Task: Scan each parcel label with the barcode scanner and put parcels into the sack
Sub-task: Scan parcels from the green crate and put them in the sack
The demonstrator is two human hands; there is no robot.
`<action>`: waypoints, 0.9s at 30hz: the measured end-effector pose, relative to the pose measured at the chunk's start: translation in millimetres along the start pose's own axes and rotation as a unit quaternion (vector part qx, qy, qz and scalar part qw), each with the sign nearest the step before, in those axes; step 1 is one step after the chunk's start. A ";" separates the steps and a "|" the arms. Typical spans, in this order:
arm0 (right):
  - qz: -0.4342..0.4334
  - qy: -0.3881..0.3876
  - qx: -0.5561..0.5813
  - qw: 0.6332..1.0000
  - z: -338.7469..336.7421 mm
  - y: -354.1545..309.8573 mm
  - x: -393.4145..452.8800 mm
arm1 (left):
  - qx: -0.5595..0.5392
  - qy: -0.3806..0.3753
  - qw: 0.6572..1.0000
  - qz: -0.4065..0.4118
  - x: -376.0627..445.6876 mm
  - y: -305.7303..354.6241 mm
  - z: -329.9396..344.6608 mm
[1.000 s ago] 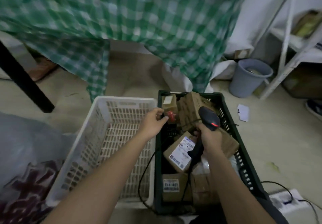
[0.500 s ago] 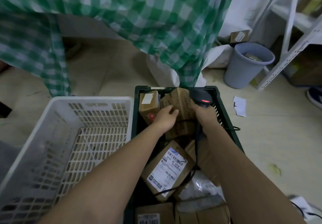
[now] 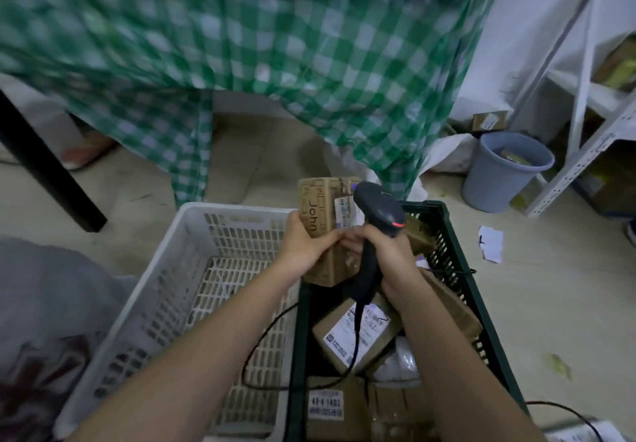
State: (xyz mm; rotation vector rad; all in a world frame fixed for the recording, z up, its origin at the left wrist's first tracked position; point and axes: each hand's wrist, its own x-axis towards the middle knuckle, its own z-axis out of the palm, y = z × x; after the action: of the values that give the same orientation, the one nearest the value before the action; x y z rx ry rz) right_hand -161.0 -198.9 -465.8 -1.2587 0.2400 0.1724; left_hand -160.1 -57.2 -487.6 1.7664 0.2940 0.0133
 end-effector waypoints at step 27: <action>-0.048 -0.279 -0.536 0.795 98.4 99.2 -212.8 | -0.049 0.095 0.985 -0.133 -252.1 -122.4 -245.5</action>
State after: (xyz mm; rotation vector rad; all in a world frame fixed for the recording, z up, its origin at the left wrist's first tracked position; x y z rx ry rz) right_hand -383.2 -74.7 -470.6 -2.2671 -0.5290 0.6444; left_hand -468.6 149.9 -513.9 1.6191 0.6552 0.0037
